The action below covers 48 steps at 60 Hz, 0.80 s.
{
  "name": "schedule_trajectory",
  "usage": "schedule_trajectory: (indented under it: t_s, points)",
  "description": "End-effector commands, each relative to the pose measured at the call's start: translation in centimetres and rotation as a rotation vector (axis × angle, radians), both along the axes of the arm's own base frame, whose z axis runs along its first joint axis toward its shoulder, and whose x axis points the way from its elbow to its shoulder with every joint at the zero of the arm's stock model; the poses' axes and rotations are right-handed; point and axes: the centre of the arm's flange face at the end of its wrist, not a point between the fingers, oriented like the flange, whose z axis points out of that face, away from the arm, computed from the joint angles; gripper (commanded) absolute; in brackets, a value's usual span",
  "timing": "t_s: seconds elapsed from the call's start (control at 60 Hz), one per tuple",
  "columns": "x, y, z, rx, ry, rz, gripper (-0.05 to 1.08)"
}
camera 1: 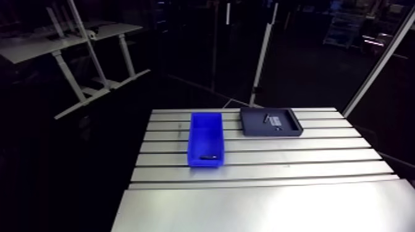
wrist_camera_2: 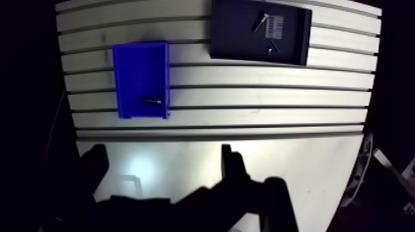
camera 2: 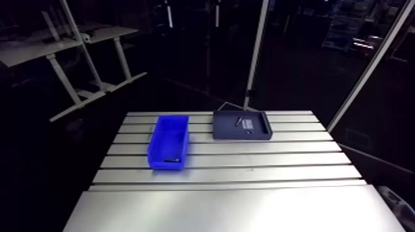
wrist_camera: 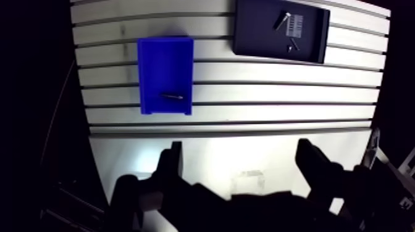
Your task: Pick up the M10 bolt from the tray and put it into the blue bin.
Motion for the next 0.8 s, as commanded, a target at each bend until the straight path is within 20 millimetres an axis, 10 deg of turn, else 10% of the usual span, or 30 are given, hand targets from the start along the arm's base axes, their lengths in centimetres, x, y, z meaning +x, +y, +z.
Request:
schedule_trajectory:
  t_s: [0.017, 0.8]
  points:
    - [-0.4, -0.52, 0.25, 0.0, -0.003, 0.006, 0.01]
    - [-0.46, -0.61, -0.09, 0.0, -0.009, 0.008, 0.01]
